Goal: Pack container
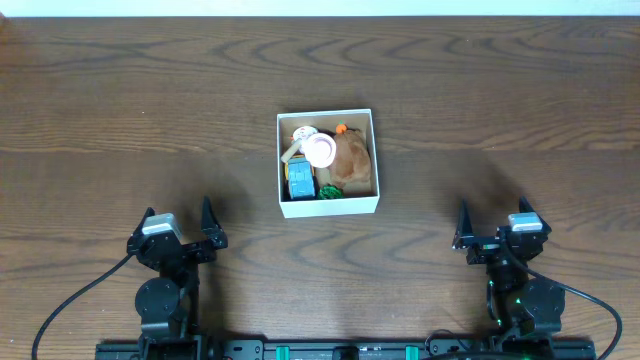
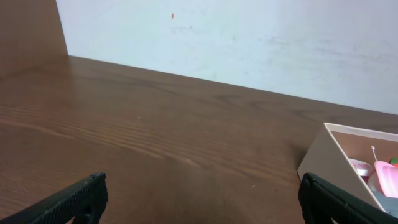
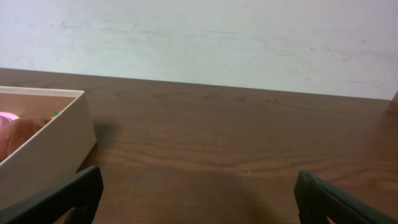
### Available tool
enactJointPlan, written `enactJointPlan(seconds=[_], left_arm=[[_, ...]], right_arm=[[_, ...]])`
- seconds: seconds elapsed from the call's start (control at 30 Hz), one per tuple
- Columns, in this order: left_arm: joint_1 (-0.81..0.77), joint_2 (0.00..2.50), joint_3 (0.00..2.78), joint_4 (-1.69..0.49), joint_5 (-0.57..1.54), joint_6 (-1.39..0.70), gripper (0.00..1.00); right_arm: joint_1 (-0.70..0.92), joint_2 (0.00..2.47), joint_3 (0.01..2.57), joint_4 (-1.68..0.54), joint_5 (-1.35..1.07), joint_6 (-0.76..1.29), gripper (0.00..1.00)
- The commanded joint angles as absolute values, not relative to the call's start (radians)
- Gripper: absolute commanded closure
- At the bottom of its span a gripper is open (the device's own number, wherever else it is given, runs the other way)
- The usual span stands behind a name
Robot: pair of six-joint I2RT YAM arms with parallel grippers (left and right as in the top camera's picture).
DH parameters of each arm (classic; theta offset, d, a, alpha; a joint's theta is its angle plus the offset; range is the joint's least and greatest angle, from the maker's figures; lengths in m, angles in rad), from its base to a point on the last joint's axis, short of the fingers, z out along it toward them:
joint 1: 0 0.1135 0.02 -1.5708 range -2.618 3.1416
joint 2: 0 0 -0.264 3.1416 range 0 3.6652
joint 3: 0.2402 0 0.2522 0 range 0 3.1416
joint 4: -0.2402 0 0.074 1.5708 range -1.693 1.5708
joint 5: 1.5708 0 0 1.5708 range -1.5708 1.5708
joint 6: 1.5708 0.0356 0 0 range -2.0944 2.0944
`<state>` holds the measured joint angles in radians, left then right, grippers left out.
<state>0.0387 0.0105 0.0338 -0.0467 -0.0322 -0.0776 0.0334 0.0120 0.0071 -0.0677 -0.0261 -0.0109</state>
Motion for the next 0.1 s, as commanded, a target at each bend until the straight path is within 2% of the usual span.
enactJointPlan(seconds=[0.0,0.07], left_arm=[[0.045,0.005,0.005,-0.07,-0.03,-0.068,0.02],[0.045,0.005,0.005,-0.07,-0.029,-0.068,0.02]], right_arm=[[0.026,0.007,0.006,-0.073,-0.019,-0.001,0.01],[0.026,0.007,0.006,-0.073,-0.019,-0.001,0.01]])
